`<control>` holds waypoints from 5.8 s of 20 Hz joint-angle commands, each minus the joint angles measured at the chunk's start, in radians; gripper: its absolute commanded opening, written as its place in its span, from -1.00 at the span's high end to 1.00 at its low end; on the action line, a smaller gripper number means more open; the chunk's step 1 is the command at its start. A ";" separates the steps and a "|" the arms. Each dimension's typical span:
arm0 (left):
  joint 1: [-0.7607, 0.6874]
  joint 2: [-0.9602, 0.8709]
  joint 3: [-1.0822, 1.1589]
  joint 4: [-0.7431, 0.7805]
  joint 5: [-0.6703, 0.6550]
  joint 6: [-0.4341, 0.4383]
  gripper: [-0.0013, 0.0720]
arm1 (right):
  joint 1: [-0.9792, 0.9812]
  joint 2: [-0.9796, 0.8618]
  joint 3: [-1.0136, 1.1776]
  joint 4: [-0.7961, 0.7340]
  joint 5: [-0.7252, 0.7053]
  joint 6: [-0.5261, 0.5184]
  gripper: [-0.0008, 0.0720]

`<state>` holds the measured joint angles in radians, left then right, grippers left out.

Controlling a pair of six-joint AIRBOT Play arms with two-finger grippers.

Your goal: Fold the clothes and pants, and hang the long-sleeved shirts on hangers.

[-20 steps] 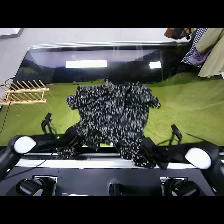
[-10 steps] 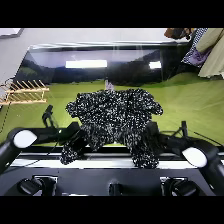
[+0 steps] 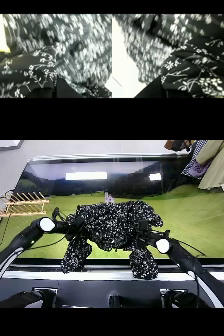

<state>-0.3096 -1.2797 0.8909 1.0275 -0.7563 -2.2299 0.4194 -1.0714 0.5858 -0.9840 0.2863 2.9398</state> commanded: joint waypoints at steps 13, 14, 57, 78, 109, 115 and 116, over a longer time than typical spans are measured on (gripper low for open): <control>0.180 0.041 0.076 0.217 -0.292 0.238 -0.54 | 0.001 0.308 0.266 -0.818 0.705 -0.307 -0.37; 0.179 0.074 0.075 0.257 -0.301 0.239 -0.54 | 0.001 0.304 0.345 -0.816 0.736 -0.414 -0.37; -0.633 0.217 -0.005 0.773 -0.322 -0.084 -0.74 | 0.106 -0.459 0.736 -0.619 0.938 -0.921 0.92; -0.539 -0.044 -0.142 0.989 0.093 -0.562 0.45 | 0.106 -0.412 0.736 -0.595 0.953 -0.848 0.92; -0.296 0.056 1.005 0.403 -0.867 0.293 0.92 | 0.104 -0.141 1.414 -0.721 1.435 -0.924 0.93; -0.291 0.077 0.559 0.346 -0.681 0.293 0.92 | 0.103 -0.001 0.858 -0.743 1.252 -0.779 0.93; -0.291 0.077 0.486 0.324 -0.620 0.293 0.92 | 0.103 0.012 0.776 -0.724 1.200 -0.726 0.93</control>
<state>-0.6037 -1.2068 1.5692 1.4082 -1.5028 -1.9358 0.5228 -1.1145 1.5959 -1.7233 1.5967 2.0907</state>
